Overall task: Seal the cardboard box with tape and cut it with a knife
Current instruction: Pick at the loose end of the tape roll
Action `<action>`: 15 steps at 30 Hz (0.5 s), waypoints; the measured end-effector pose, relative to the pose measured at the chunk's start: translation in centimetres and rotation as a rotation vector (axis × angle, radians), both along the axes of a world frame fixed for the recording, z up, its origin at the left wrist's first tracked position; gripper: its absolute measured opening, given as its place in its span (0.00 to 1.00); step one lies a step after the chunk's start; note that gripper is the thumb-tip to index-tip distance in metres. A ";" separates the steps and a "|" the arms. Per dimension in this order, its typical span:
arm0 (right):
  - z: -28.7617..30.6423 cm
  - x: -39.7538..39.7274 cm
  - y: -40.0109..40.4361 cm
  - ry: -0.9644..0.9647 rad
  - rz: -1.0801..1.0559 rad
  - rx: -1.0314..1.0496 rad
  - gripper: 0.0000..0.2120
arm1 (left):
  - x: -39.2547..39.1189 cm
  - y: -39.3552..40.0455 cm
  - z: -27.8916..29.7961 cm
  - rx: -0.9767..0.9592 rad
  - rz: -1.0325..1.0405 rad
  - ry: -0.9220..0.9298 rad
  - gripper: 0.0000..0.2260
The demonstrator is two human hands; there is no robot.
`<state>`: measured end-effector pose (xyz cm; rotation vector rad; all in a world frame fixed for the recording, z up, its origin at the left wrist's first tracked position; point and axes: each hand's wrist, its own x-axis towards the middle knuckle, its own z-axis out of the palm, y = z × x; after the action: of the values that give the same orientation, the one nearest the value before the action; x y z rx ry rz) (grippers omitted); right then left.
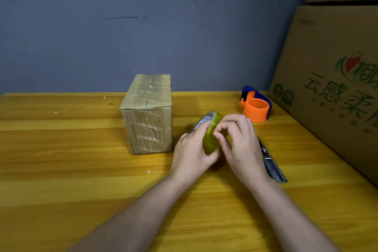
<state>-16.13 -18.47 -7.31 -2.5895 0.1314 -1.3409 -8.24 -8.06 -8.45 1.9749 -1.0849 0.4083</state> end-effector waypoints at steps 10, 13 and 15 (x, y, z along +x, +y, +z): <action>-0.1 -0.1 0.4 -0.087 0.096 0.268 0.10 | -0.2 0.0 -0.1 -0.047 0.018 -0.044 0.30; 0.0 0.0 0.6 -0.097 0.099 0.293 0.07 | -0.1 0.0 -0.1 -0.042 0.031 -0.061 0.27; 0.0 0.0 0.7 -0.108 0.076 0.272 0.05 | -0.1 0.0 -0.2 -0.031 0.038 -0.084 0.27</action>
<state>-16.14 -17.79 -7.31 -2.2715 0.1817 -1.3304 -8.39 -8.06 -8.61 1.9685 -1.0876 0.5296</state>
